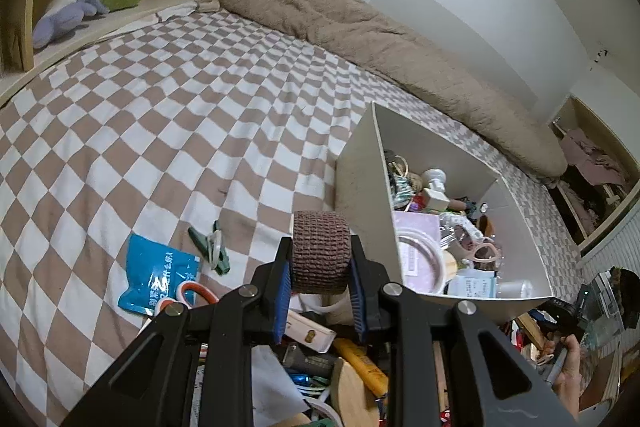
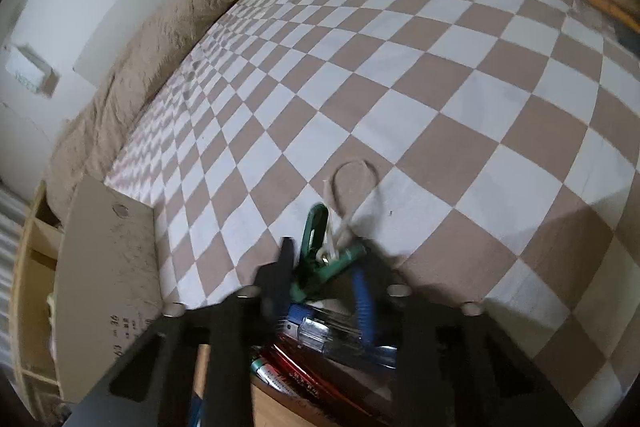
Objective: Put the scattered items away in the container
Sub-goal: 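Lift and carry the brown roll and green-handled stick over the white box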
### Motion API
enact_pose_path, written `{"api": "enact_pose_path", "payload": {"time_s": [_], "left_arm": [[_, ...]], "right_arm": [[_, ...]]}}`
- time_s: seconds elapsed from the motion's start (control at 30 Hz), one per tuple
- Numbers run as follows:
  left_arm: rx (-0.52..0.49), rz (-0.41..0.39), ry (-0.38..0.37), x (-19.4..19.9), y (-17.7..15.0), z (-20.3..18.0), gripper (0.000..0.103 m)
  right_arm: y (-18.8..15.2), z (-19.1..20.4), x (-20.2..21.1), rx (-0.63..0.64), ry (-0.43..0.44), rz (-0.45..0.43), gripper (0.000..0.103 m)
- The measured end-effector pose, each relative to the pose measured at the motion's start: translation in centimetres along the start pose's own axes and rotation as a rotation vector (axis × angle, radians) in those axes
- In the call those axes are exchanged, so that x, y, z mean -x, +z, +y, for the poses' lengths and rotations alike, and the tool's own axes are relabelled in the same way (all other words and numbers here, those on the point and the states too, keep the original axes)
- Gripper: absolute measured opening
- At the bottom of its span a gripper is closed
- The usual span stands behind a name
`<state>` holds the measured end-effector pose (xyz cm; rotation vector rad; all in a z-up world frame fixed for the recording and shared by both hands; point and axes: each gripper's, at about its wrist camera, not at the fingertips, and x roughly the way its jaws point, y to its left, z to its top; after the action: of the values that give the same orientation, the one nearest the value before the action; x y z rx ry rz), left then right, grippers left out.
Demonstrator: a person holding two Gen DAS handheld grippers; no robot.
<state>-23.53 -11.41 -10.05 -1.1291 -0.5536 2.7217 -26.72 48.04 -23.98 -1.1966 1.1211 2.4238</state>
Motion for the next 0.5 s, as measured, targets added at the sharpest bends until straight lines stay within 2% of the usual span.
{"api": "enact_pose_path", "payload": {"time_s": [0.1, 0.3, 0.5], "left_arm": [[-0.005, -0.011, -0.019, 0.4, 0.1, -0.3, 0.025], [-0.002, -0.035, -0.043, 1.2, 0.2, -0.7, 0.025], [-0.006, -0.057, -0.063, 1.9, 0.4, -1.1, 0.025]], "right_arm": [[0.0, -0.7, 0.4, -0.046, 0.044, -0.018, 0.01], [0.7, -0.8, 2.7, -0.086, 0.106, -0.088, 0.01], [0.6, 1.6, 5.8, -0.019, 0.222, -0.124, 0.01]]}}
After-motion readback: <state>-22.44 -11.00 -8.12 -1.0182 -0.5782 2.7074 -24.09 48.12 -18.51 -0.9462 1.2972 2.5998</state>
